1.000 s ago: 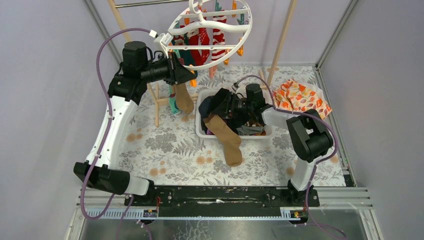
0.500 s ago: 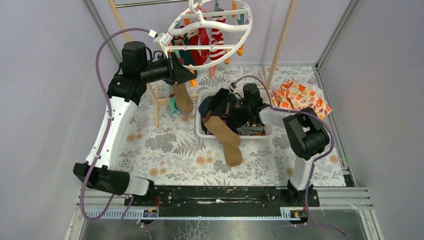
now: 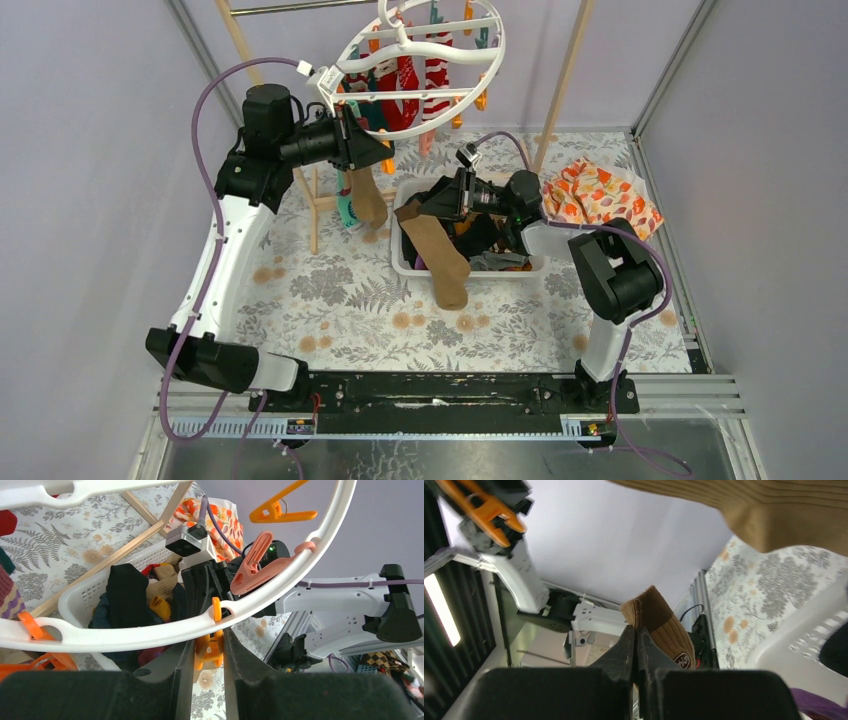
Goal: Clip the socks to the hanger
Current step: Pick up the sock at the center of the board.
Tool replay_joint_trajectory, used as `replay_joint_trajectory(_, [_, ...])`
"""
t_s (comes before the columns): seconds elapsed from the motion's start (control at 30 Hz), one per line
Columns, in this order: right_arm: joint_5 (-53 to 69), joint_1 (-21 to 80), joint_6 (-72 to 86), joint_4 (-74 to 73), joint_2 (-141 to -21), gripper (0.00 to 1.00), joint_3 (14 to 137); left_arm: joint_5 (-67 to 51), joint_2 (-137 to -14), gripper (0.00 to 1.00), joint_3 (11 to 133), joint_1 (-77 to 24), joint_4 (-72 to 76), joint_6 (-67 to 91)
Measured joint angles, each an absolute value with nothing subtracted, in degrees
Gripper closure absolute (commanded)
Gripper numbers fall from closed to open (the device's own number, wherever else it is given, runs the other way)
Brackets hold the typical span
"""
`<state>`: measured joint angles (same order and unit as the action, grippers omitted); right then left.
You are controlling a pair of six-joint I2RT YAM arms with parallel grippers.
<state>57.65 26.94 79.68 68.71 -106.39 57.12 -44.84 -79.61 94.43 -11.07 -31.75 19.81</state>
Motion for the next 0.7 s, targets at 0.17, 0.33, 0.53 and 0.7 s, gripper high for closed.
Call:
replay_joint_trajectory(0.17, [57.80, 26.94, 89.08, 83.00, -106.26, 1.00, 55.92, -46.54, -79.02, 1.00, 92.01, -10.92, -27.77, 23.49])
replay_joint_trajectory(0.33, [57.25, 26.94, 92.86, 87.57, -104.77, 1.00, 55.75, -48.05, -77.89, 1.00, 88.18, -10.81, -21.30, 28.60])
replay_joint_trajectory(0.53, [54.98, 26.94, 95.09, 89.19, -103.79, 1.00, 56.53, -50.26, -76.05, 1.00, 82.63, -10.76, -10.98, 36.97])
replay_joint_trajectory(0.7, [53.12, 27.00, 96.31, 89.54, -103.79, 1.00, 59.59, -52.14, -74.94, 1.00, 78.19, -10.66, -1.98, 44.75])
